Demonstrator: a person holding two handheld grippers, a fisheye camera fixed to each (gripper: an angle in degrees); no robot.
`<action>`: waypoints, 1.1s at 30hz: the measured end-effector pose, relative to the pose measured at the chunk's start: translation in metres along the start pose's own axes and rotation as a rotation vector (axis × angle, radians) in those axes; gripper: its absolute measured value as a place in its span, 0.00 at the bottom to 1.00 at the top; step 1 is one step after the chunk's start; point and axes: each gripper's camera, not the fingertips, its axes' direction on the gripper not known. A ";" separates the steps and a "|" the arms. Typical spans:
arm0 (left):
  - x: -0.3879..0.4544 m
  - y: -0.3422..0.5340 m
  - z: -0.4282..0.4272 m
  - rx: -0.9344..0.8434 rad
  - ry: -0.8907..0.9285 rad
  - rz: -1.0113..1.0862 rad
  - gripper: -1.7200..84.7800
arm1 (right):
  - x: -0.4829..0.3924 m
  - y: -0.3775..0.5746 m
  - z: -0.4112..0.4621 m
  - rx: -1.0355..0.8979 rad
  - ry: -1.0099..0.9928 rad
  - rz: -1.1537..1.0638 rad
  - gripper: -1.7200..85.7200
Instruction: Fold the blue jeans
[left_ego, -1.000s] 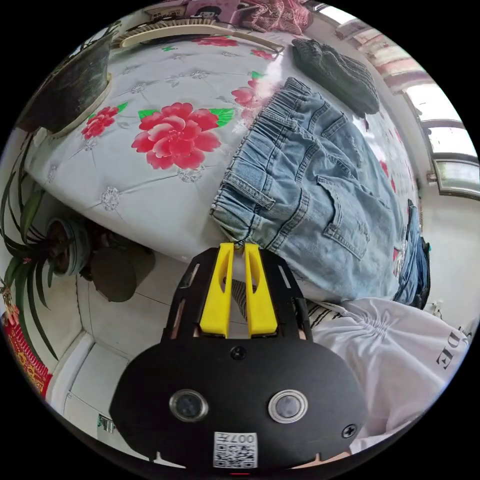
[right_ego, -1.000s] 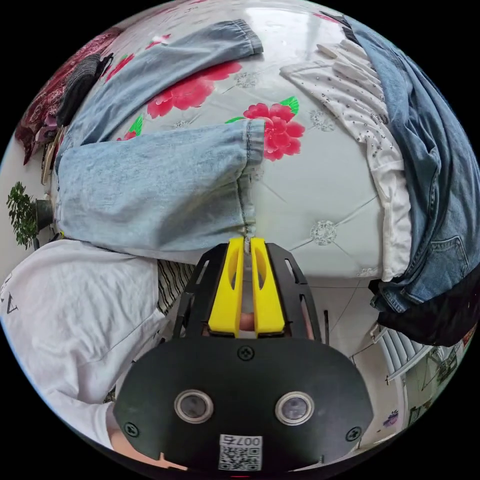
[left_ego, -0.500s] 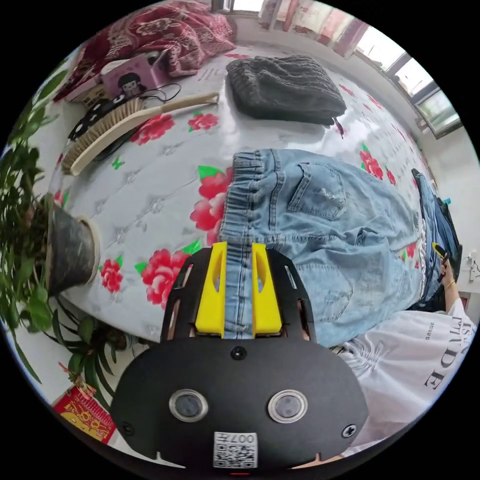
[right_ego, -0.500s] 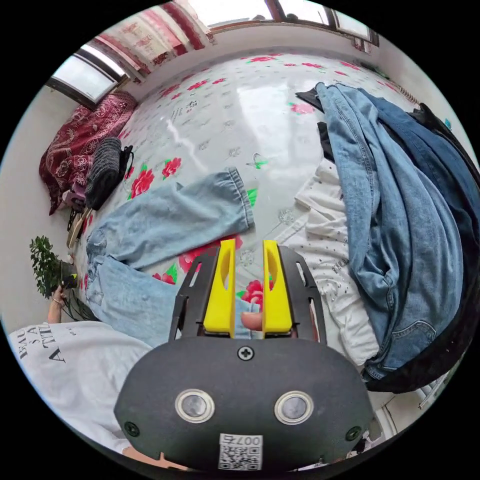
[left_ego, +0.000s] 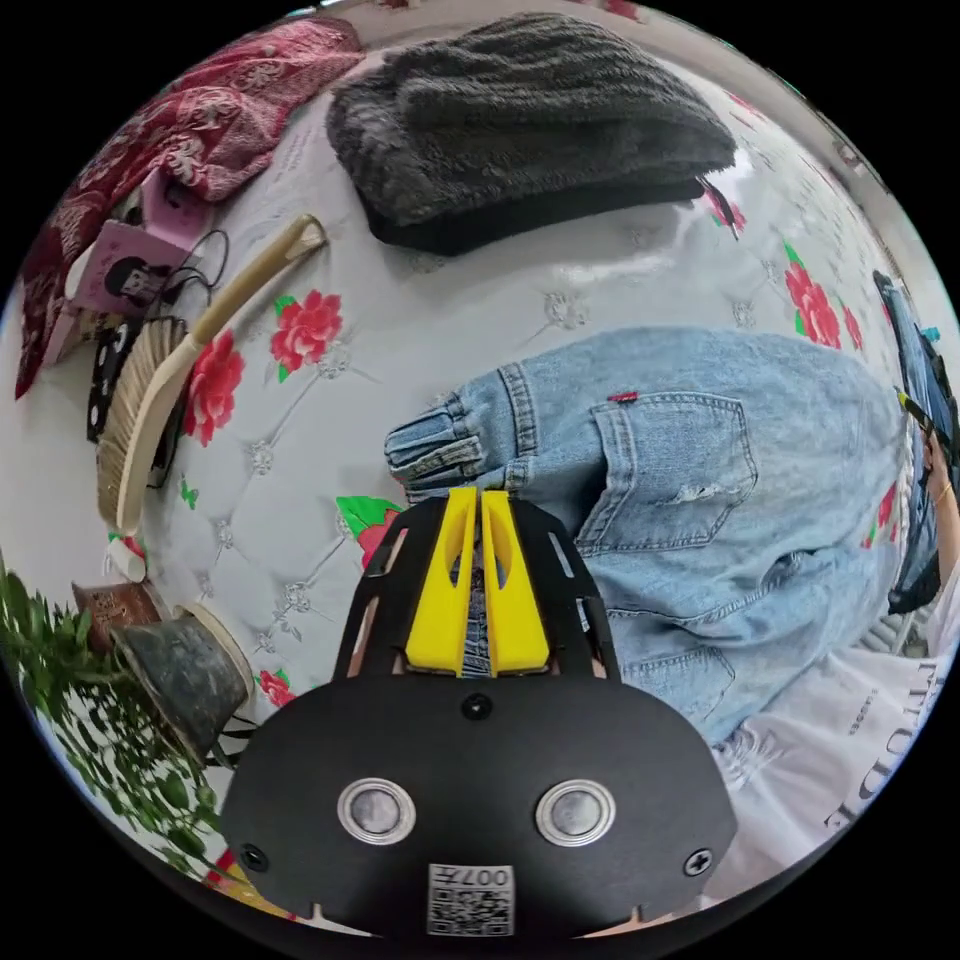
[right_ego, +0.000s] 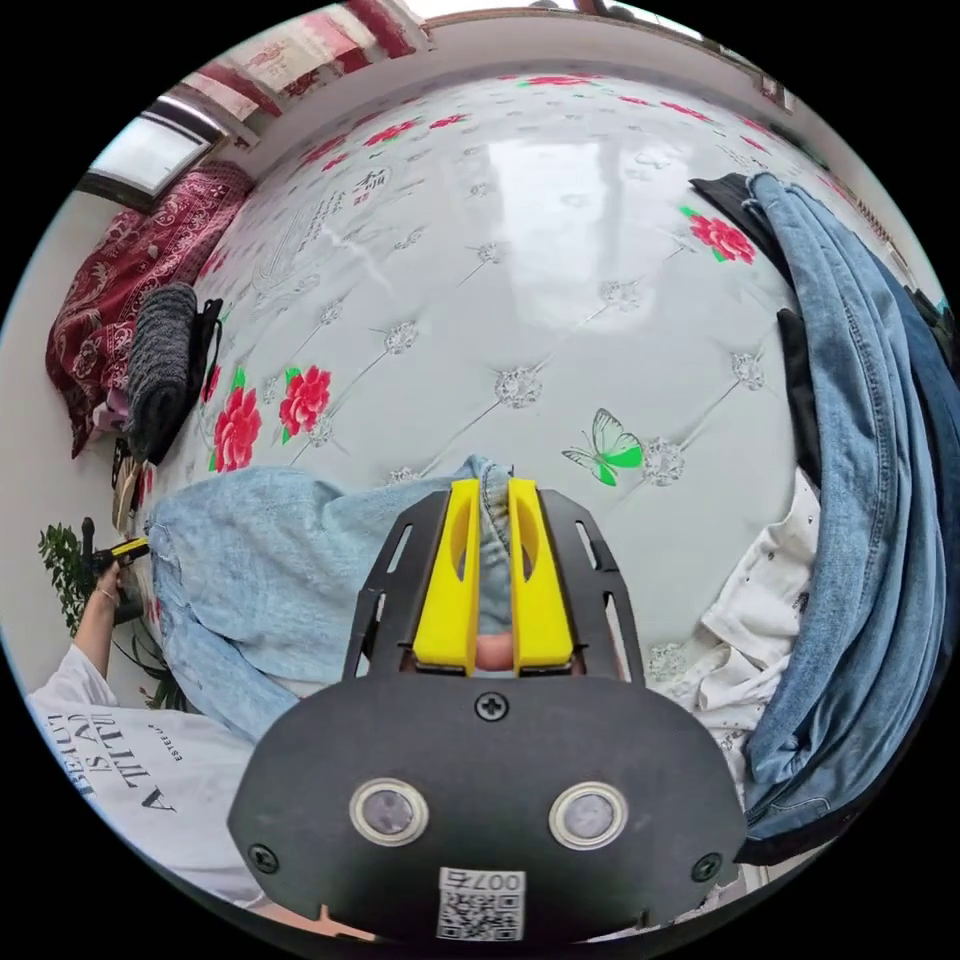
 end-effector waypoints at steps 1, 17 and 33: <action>-0.002 0.005 -0.009 0.064 -0.011 -0.048 0.02 | -0.001 0.000 -0.008 0.047 -0.008 -0.016 0.08; -0.036 0.127 -0.014 0.196 0.040 -0.345 0.08 | 0.004 0.110 -0.057 0.190 -0.125 0.126 0.12; -0.114 0.408 0.078 0.093 0.510 -0.731 0.16 | 0.114 0.502 -0.058 0.062 -0.399 0.875 0.16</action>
